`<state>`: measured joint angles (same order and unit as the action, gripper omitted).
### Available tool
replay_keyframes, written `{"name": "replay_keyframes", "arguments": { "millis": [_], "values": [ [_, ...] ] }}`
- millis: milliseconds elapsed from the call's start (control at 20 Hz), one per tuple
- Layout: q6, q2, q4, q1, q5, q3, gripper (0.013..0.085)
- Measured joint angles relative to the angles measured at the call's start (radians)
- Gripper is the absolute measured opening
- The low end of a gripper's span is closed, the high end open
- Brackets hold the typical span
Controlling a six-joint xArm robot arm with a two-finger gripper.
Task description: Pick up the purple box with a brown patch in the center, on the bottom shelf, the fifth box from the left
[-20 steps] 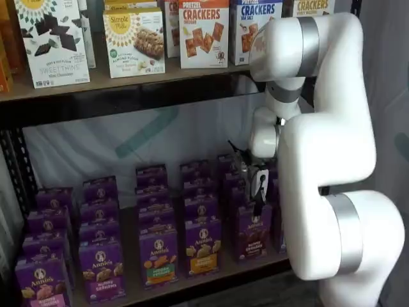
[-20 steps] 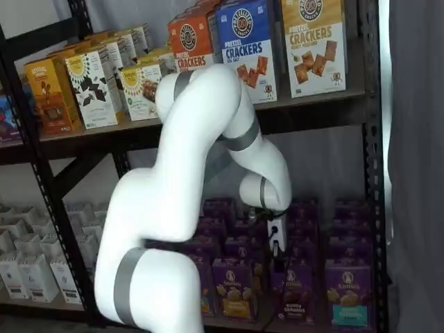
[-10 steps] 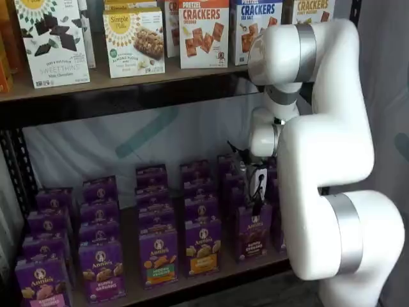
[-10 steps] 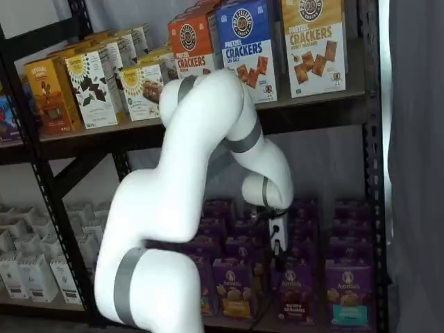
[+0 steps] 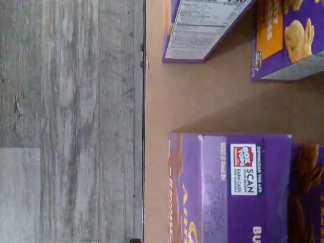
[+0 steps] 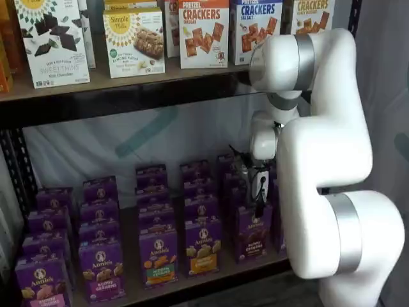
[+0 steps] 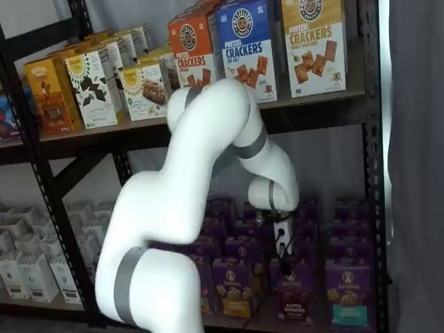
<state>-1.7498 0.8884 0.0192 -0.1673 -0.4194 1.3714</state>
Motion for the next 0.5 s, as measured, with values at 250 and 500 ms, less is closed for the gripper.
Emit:
{"name": "replay_keyframes", "arguments": {
  "millis": [250,500],
  "values": [
    [0.024,0.03,-0.029,-0.002,-0.007,0.028,0.085],
    [0.036,0.05,-0.044,-0.003,-0.015,0.05,0.085]
  ]
}}
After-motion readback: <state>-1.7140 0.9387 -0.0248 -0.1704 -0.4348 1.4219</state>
